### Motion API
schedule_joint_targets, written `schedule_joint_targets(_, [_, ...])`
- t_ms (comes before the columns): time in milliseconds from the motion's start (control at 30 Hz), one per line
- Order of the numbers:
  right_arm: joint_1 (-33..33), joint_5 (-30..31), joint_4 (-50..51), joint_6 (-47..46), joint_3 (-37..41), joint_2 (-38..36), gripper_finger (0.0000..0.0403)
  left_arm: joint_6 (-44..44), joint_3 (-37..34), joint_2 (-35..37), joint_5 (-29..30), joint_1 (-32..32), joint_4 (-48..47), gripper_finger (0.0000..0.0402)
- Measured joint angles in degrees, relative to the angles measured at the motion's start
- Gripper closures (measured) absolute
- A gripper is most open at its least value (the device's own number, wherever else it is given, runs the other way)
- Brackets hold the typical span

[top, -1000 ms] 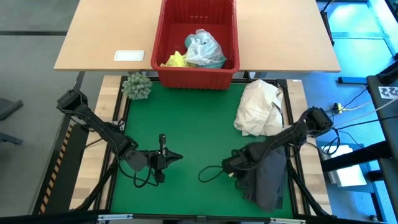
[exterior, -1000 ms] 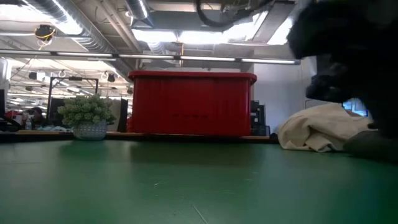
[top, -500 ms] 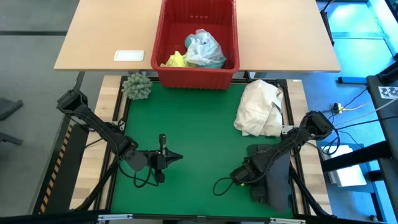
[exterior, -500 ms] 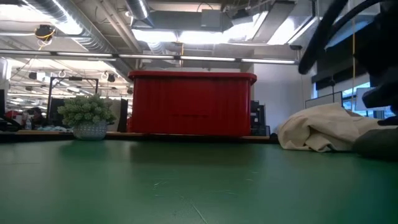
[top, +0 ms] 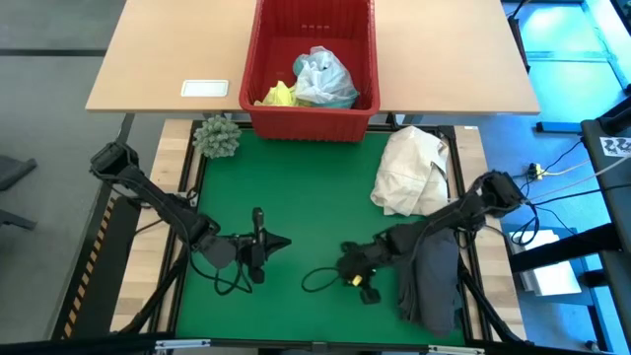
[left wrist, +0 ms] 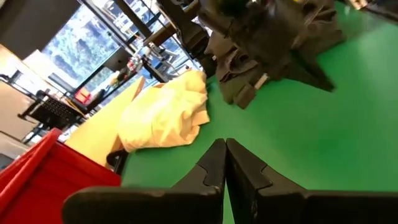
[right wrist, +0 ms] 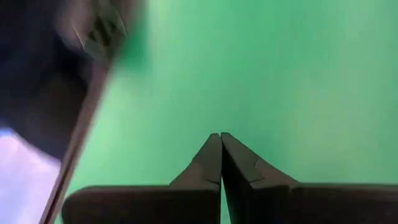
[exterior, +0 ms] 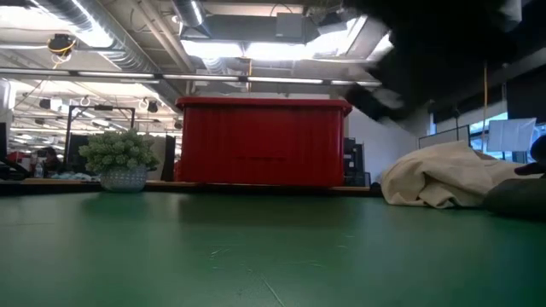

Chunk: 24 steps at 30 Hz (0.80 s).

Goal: Fold Laundry from Bin
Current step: Fold the blue short

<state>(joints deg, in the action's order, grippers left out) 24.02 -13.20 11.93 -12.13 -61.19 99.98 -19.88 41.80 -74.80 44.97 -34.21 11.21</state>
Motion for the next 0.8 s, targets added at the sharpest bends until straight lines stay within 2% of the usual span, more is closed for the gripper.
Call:
schedule_joint_targets(100, [-1.74,-0.07,-12.42,8.07,0.00,-0.27,0.0402,0.54,0.02,1.25,-2.76,2.69,-0.10,0.0400])
schedule_joint_targets(167, [-3.11,0.20,-16.98,13.08,-0.09,-0.61,0.0402,1.24,0.02,3.10,-3.72,5.07,-1.22,0.0400])
schedule_joint_targets(300, [-6.90,5.06,-16.37,19.90,-0.09,-1.36,0.0402,1.38,0.09,7.95,-9.01,11.65,-5.06,0.0401])
schedule_joint_targets(400, [-10.88,5.77,-16.79,23.79,-0.07,-1.36,0.0402,0.09,0.15,11.12,-16.87,18.26,-7.74,0.0401])
schedule_joint_targets(500, [-15.15,2.19,-18.31,27.19,-0.07,-1.36,0.0402,-0.18,0.15,12.48,-24.42,24.84,-9.28,0.0401])
schedule_joint_targets(600, [-19.50,-3.50,-19.52,29.56,-0.04,-1.74,0.0402,-0.17,0.15,12.56,-29.00,30.51,-9.10,0.0401])
schedule_joint_targets(700, [-23.84,-6.68,-19.36,33.56,-0.04,-2.33,0.0402,-1.41,0.15,12.54,-31.33,35.84,-9.04,0.0401])
schedule_joint_targets(800, [-28.25,-6.96,-19.68,34.91,-0.04,-2.40,0.0402,-2.34,0.15,12.54,-32.17,40.96,-8.16,0.0401])
